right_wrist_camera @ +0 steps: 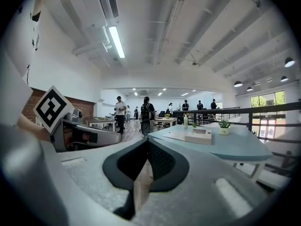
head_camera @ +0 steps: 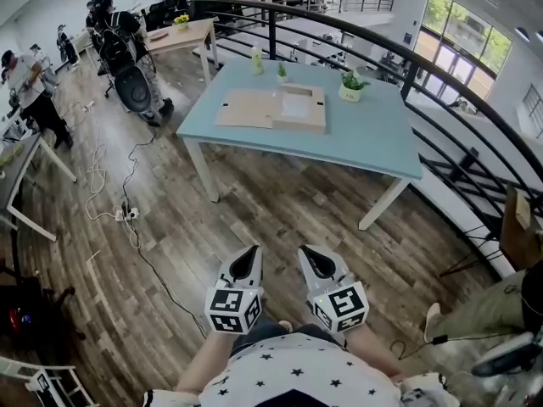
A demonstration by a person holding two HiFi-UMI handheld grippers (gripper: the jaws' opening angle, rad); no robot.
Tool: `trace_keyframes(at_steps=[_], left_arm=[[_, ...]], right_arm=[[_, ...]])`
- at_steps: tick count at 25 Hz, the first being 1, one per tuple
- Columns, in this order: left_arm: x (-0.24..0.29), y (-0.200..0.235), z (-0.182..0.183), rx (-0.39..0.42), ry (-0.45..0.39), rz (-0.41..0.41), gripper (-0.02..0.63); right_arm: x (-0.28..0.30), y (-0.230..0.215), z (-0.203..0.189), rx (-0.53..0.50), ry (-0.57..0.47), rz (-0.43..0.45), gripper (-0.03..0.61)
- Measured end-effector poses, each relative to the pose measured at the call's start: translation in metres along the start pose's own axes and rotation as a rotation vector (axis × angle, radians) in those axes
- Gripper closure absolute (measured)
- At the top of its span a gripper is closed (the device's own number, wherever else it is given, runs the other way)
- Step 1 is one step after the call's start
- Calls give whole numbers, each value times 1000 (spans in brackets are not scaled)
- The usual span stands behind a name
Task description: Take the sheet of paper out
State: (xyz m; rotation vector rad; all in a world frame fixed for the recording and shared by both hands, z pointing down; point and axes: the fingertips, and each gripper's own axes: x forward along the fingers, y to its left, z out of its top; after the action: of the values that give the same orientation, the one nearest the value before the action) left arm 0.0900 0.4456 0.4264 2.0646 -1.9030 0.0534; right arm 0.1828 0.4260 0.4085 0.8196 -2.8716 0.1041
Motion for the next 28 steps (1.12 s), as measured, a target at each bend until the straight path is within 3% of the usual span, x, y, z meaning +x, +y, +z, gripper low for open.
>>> trace_keyframes(at_steps=[12, 18, 28], left_arm=[[-2, -15, -2, -8, -7, 2, 606], [-4, -17, -4, 0, -1, 4, 546], [18, -5, 1, -2, 9, -8, 500]], right_arm=[[-9, -6, -8, 46, 7, 44, 572], [-12, -12, -13, 58, 19, 38, 546], [10, -25, -17, 69, 42, 39, 432]])
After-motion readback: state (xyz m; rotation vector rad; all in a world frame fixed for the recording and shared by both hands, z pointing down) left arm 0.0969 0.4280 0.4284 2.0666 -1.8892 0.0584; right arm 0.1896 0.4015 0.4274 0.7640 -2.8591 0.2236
